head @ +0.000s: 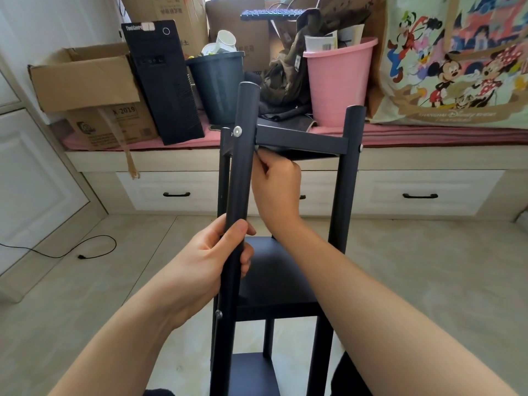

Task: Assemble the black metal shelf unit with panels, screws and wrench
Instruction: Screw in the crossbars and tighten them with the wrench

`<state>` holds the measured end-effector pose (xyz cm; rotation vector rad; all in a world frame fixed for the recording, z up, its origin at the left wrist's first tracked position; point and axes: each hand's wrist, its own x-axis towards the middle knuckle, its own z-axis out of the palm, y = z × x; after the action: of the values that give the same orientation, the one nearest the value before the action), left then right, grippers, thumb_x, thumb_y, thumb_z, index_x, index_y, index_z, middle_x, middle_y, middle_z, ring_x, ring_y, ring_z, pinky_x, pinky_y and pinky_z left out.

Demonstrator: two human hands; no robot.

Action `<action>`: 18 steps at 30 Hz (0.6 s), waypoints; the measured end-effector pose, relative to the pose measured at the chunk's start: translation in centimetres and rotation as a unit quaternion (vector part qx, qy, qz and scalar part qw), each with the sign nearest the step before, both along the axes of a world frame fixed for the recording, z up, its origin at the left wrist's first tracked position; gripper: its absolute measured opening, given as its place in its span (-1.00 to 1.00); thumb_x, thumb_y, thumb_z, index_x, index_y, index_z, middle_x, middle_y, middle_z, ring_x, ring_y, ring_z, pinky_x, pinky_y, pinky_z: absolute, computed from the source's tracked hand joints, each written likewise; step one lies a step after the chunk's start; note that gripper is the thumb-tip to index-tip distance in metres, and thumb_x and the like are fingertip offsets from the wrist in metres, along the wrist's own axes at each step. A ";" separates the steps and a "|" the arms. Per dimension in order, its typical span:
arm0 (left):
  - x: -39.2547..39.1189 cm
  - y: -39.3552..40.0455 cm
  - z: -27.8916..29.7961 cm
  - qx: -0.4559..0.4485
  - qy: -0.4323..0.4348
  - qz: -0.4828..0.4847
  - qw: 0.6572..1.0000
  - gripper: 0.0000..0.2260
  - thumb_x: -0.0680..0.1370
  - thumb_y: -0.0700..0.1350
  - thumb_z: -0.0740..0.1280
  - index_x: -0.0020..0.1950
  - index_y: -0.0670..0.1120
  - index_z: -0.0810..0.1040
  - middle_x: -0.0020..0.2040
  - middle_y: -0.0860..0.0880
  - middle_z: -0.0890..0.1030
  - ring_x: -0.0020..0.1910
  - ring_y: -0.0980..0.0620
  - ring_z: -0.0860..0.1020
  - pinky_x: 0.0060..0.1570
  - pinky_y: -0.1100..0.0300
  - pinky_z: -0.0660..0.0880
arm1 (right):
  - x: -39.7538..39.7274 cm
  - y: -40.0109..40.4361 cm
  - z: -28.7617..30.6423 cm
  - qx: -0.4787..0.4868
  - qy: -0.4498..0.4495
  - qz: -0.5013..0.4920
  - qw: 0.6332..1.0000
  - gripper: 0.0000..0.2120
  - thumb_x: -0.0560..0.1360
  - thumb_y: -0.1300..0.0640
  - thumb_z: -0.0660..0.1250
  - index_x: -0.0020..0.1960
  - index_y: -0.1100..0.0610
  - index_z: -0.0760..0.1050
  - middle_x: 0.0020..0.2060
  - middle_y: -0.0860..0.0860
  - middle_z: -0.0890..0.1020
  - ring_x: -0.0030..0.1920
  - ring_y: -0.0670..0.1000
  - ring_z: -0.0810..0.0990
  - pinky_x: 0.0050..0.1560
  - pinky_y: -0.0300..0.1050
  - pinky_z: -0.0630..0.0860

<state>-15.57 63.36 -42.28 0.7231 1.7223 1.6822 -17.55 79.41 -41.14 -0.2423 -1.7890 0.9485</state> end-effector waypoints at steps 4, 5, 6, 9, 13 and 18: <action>-0.2 -0.1 -0.1 -0.002 0.002 -0.003 1.000 -0.70 0.38 0.26 0.34 -0.12 0.06 0.60 -0.30 -0.05 0.47 -0.28 -0.01 0.44 -0.07 -0.03 0.39 | -0.6 -0.4 -0.4 -0.011 0.020 -0.005 1.000 -0.71 0.58 0.18 0.28 -0.28 0.25 0.56 -0.47 -0.06 0.41 -0.47 -0.09 0.27 -0.34 -0.15 0.28; -0.2 -0.1 -0.1 -0.003 0.002 -0.003 1.000 -0.71 0.40 0.25 0.33 -0.11 0.06 0.60 -0.30 -0.05 0.47 -0.27 -0.01 0.44 -0.07 -0.02 0.39 | -0.7 -0.4 -0.4 -0.014 0.020 -0.007 1.000 -0.71 0.58 0.17 0.28 -0.28 0.25 0.56 -0.47 -0.06 0.41 -0.47 -0.09 0.27 -0.34 -0.16 0.27; -0.2 -0.1 -0.2 -0.002 0.002 -0.002 1.000 -0.72 0.41 0.23 0.33 -0.11 0.06 0.60 -0.30 -0.05 0.47 -0.27 -0.01 0.44 -0.06 -0.03 0.39 | -0.6 -0.5 -0.4 -0.016 0.015 -0.005 1.000 -0.70 0.58 0.16 0.28 -0.29 0.22 0.54 -0.48 -0.07 0.41 -0.46 -0.07 0.27 -0.34 -0.15 0.26; -0.3 0.0 -0.2 -0.004 0.003 0.004 1.000 -0.73 0.42 0.23 0.33 -0.11 0.06 0.60 -0.30 -0.05 0.47 -0.28 -0.01 0.44 -0.06 -0.05 0.38 | 0.4 -0.4 -0.2 -0.015 -0.043 0.007 0.999 -0.65 0.61 0.11 0.26 -0.36 0.04 0.39 -0.55 -0.14 0.32 -0.49 -0.06 0.27 -0.38 -0.15 0.23; -0.3 0.0 -0.3 0.001 -0.003 0.008 1.000 -0.71 0.39 0.24 0.35 -0.11 0.04 0.60 -0.31 -0.06 0.48 -0.28 -0.02 0.44 -0.07 -0.04 0.40 | 3.1 0.2 0.0 -0.036 -0.182 0.044 0.982 -0.71 0.62 0.08 0.26 -0.28 0.02 0.55 -0.56 -0.13 0.38 -0.49 -0.11 0.36 -0.36 -0.15 0.32; -0.4 0.1 0.0 -0.020 0.022 0.031 0.999 -0.57 0.42 0.25 0.29 0.07 -0.06 0.53 -0.30 -0.04 0.52 -0.27 -0.01 0.49 -0.12 0.04 0.46 | 7.9 0.5 0.4 0.032 -0.267 0.064 0.961 -0.75 0.61 0.04 0.26 -0.11 0.11 0.65 -0.45 -0.05 0.54 -0.38 0.01 0.52 -0.25 0.01 0.55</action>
<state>-15.94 63.44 -42.31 0.7008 1.8213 1.6787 -9.61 79.87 -40.79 -0.3719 -2.3498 0.9733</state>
